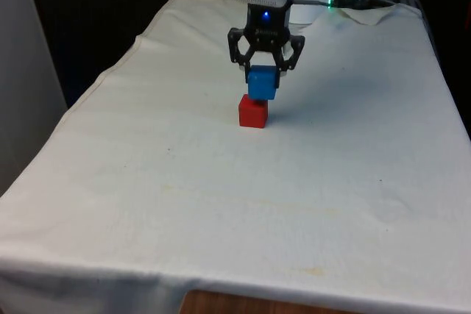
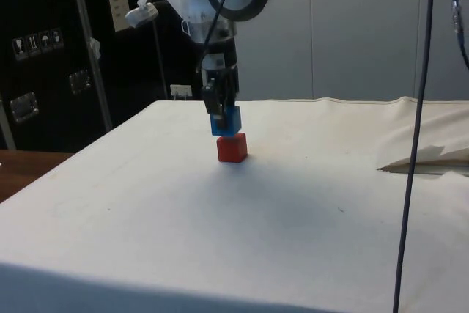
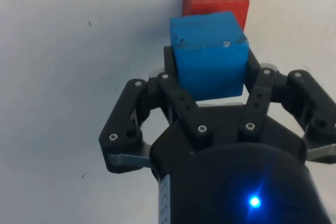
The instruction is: Stack the two cubes.
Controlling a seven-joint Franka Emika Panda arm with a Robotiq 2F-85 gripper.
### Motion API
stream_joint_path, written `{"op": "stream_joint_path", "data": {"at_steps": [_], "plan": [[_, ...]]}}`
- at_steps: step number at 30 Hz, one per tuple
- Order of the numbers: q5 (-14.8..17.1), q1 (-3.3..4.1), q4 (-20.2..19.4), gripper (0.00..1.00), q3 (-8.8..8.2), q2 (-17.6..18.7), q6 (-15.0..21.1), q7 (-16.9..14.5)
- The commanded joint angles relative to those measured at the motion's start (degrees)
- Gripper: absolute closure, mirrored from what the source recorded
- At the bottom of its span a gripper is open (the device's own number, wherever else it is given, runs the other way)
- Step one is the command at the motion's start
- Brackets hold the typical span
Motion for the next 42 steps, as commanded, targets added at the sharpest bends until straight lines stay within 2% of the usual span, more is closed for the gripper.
{"op": "stream_joint_path", "data": {"at_steps": [1,9,18,19,20,25,26,27,28,36,42], "plan": [[-0.86,0.23,-0.06,0.96,-0.34,0.29,0.74,0.69],[-0.34,-0.11,0.06,0.96,-0.29,1.26,0.86,-0.06],[-2.06,0.11,0.23,0.96,-1.09,1.83,1.15,0.69],[-1.15,-0.23,0.11,0.96,-0.63,1.72,0.86,-0.06],[-2.12,0.17,0.29,0.96,-1.09,1.89,1.09,0.74],[-2.41,0.46,0.63,0.96,-0.80,2.01,0.92,1.15],[-2.46,0.40,0.69,0.96,-0.69,2.06,0.86,1.20],[-1.78,0.00,0.29,0.96,-0.40,1.72,0.86,0.46],[-2.52,0.40,0.74,0.96,-0.63,2.06,0.86,1.32],[-1.95,0.00,0.74,0.96,-0.11,2.18,0.86,0.69],[-2.52,0.06,0.69,0.96,-0.63,2.75,1.89,0.52]]}}
